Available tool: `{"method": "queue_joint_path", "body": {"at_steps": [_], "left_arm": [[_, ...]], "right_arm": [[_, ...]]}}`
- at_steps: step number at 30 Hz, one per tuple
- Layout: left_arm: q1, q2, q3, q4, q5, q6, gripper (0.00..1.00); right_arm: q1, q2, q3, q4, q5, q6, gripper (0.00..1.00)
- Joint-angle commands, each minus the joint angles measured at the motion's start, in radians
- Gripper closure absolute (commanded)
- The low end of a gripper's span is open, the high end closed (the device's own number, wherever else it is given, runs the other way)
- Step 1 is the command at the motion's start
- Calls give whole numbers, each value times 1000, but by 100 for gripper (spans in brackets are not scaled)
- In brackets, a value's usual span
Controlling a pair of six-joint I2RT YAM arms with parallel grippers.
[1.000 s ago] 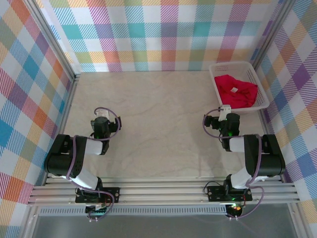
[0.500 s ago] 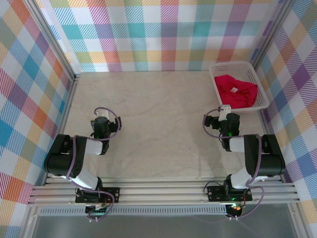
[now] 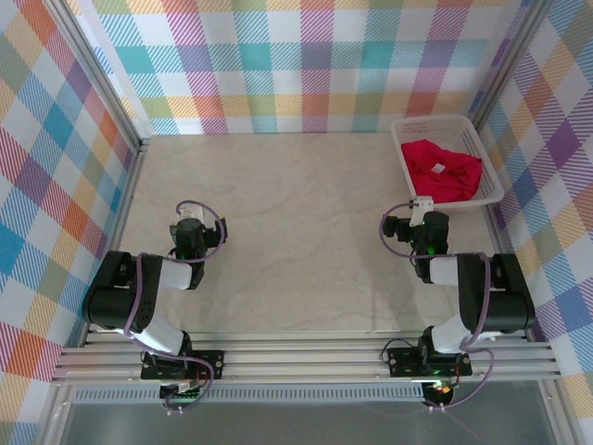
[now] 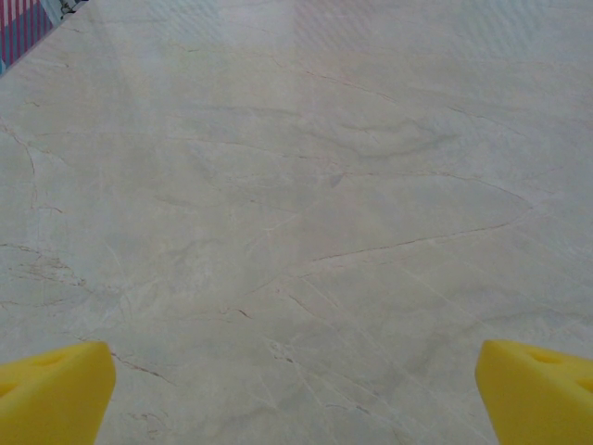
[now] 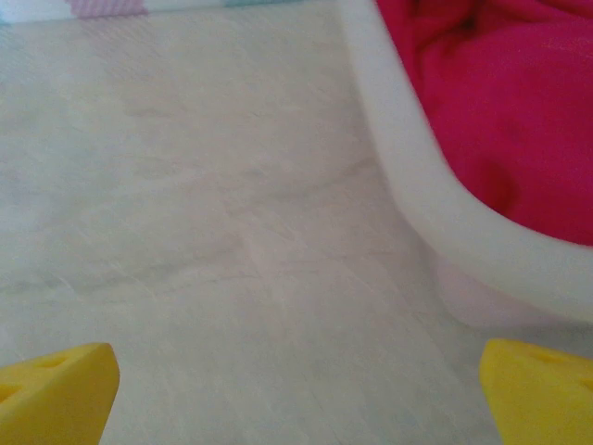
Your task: Fold the inside-out t-shirt
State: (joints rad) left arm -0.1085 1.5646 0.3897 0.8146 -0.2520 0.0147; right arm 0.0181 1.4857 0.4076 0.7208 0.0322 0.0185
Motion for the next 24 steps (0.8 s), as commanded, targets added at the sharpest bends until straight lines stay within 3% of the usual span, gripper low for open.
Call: {"method": "queue_joint_path", "body": {"at_steps": [1, 2, 4, 6, 9, 11, 14, 18, 24], "left_arm": [[-3, -45, 21, -28, -55, -24, 0], [-12, -66, 26, -35, -78, -10, 0], [-42, -165, 113, -283, -155, -19, 0], [-57, -243, 169, -439, -147, -20, 0], [-94, -373, 220, -573, -118, -39, 0], [-100, -443, 254, -663, -110, -124, 0], [-96, -498, 339, -876, -127, -305, 0], [-93, -456, 483, -1145, -102, -392, 0], [-83, -370, 541, -1162, 0, -465, 0]], "right_arm": [[33, -177, 119, -290, 212, 46, 0], [39, -216, 147, -366, 228, 59, 1], [47, -301, 215, -525, 215, 84, 0], [46, -354, 291, -679, 238, 154, 0], [46, -371, 411, -869, 327, 335, 0], [39, -357, 485, -996, 364, 501, 0], [35, -312, 551, -1037, 324, 490, 0], [23, -216, 613, -1049, 388, 530, 0], [10, 65, 796, -1027, 398, 514, 0]]}}
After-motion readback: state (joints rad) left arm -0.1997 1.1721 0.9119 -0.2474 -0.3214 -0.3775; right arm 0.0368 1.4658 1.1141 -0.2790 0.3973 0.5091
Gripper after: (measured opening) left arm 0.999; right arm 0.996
